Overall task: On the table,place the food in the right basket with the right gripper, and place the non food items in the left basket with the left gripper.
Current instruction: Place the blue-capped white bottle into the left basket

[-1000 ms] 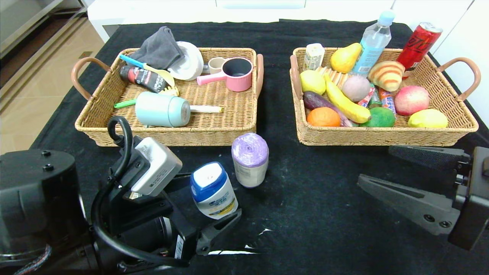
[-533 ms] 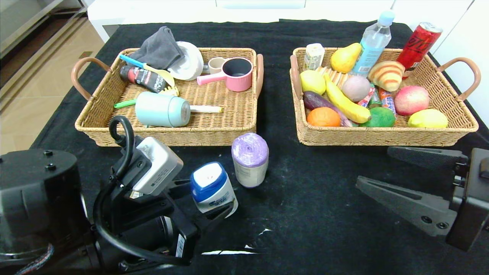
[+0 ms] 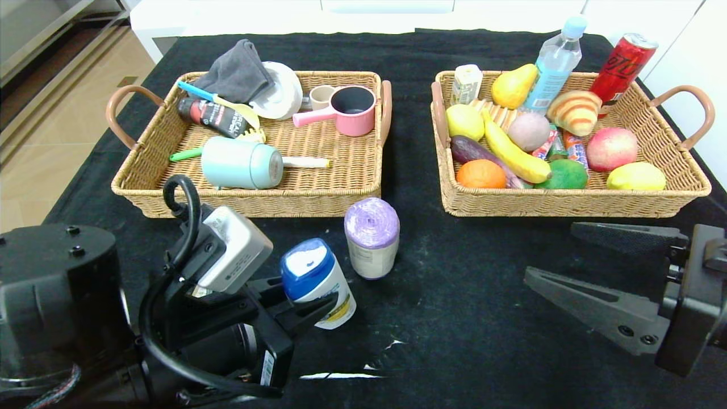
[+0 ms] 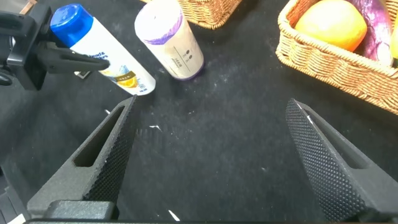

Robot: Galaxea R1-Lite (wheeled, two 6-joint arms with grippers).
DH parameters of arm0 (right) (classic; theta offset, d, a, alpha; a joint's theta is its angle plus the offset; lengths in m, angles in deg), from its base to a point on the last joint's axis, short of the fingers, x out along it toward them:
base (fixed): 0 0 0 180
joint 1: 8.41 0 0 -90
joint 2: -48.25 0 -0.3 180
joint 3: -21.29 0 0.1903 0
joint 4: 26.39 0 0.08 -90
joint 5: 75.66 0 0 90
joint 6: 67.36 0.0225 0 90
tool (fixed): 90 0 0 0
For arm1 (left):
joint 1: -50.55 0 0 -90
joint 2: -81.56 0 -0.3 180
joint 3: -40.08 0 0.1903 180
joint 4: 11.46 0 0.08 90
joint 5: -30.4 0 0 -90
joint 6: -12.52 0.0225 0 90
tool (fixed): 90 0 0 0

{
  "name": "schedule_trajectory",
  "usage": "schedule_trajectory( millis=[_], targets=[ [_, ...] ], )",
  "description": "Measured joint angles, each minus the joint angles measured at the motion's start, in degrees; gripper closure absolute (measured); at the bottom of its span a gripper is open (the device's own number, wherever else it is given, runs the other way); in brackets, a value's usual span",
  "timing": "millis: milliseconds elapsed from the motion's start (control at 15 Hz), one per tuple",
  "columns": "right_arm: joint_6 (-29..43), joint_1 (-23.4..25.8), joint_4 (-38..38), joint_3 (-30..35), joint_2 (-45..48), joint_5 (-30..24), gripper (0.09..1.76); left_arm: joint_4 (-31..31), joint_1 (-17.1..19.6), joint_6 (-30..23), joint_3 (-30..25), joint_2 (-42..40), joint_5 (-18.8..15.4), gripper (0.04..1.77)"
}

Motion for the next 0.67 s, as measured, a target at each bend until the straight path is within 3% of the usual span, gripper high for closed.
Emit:
schedule_trajectory(
  millis=[667],
  targets=[
    [-0.02, -0.02, -0.98, 0.39, -0.13, -0.02, 0.15, 0.68, 0.06, -0.27, -0.48, -1.4, -0.38, 1.22]
  ],
)
